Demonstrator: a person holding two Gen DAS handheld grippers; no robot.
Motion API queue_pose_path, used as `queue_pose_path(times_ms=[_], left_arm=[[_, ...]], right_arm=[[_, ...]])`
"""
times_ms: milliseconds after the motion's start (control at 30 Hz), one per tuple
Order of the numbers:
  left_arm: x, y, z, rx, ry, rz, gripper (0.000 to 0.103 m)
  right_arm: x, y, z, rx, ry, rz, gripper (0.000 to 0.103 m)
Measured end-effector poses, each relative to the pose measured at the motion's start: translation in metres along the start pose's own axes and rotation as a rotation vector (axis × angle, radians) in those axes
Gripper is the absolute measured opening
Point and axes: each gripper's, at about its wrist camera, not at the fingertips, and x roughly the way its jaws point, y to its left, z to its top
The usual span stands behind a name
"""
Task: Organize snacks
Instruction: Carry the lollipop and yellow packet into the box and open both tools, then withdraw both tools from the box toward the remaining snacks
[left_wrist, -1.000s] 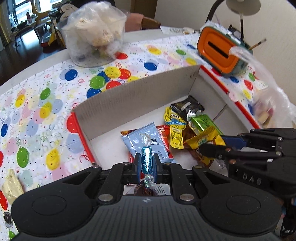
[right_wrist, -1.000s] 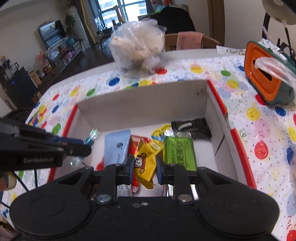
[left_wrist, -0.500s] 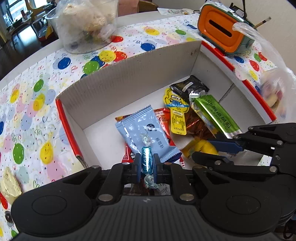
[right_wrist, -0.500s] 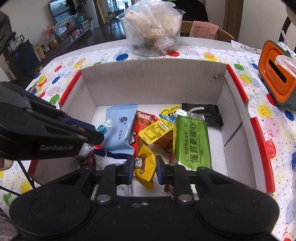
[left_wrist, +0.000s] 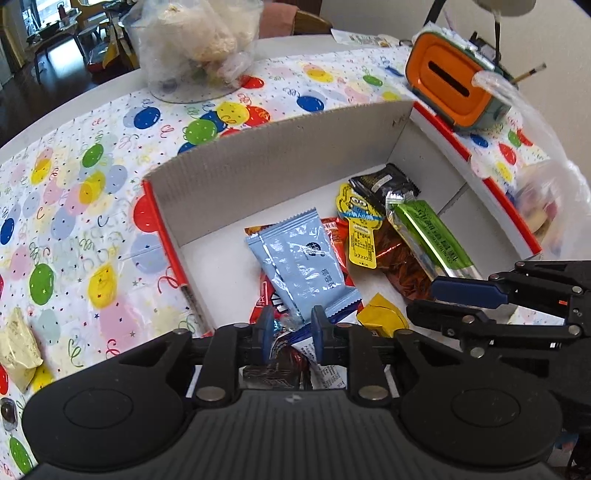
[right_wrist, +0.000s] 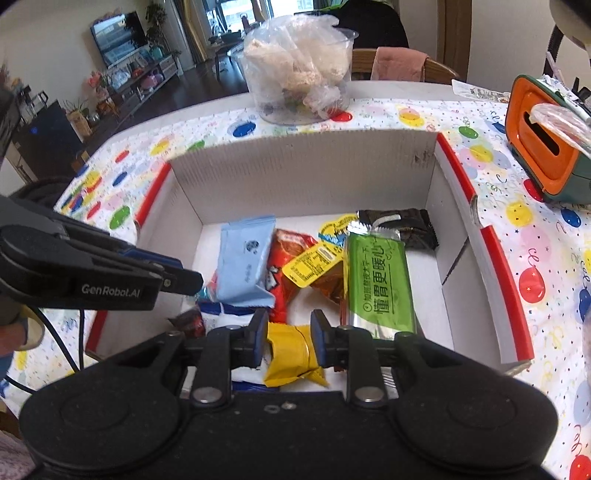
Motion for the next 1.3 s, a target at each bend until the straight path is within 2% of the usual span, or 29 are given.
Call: queue_pose_path(times_ms=[233, 300, 533, 633, 667, 700, 733, 767, 800, 867, 1033, 1100, 1233, 1300], left_arm=[[-0.026, 0.013, -0.006, -0.009, -0.065, -0.012, 0.024], [-0.035, 0.019, -0.008, -0.017, -0.086, -0.008, 0.029], [-0.064, 0.041, -0.019, -0.03, -0.152, -0.015, 0.03], [-0.077, 0.054, -0.024, -0.041, -0.18, -0.015, 0.03], [-0.081, 0.058, -0.027, -0.043, -0.19, -0.012, 0.03], [-0.085, 0.063, -0.03, -0.044, -0.201, -0.006, 0.031], [-0.089, 0.067, -0.032, -0.046, -0.211, 0.001, 0.034], [-0.094, 0.073, -0.036, -0.052, -0.221, 0.008, 0.045], [-0.098, 0.079, -0.039, -0.062, -0.235, 0.014, 0.06], [-0.107, 0.091, -0.047, -0.085, -0.268, 0.021, 0.069], [-0.124, 0.124, -0.065, -0.128, -0.298, 0.052, 0.069], [-0.13, 0.138, -0.072, -0.152, -0.305, 0.068, 0.07], [-0.14, 0.168, -0.088, -0.2, -0.32, 0.099, 0.075], [-0.143, 0.183, -0.097, -0.227, -0.325, 0.122, 0.081]], right_arm=[[-0.018, 0.012, 0.008, 0.018, -0.067, 0.034, 0.026], [-0.023, 0.018, 0.01, 0.018, -0.085, 0.044, 0.027], [-0.03, 0.043, 0.021, 0.015, -0.128, 0.063, 0.032], [-0.032, 0.055, 0.026, 0.011, -0.145, 0.073, 0.041], [-0.033, 0.06, 0.027, 0.01, -0.152, 0.076, 0.052], [-0.034, 0.064, 0.028, 0.007, -0.164, 0.077, 0.068], [-0.035, 0.07, 0.028, 0.0, -0.177, 0.077, 0.074], [-0.036, 0.076, 0.028, -0.012, -0.185, 0.076, 0.079], [-0.035, 0.082, 0.029, -0.025, -0.185, 0.079, 0.079], [-0.033, 0.095, 0.031, -0.039, -0.18, 0.092, 0.081], [-0.025, 0.126, 0.039, -0.078, -0.174, 0.123, 0.091], [-0.021, 0.139, 0.042, -0.09, -0.176, 0.135, 0.1], [-0.013, 0.166, 0.046, -0.113, -0.173, 0.166, 0.103], [-0.007, 0.18, 0.048, -0.129, -0.165, 0.181, 0.103]])
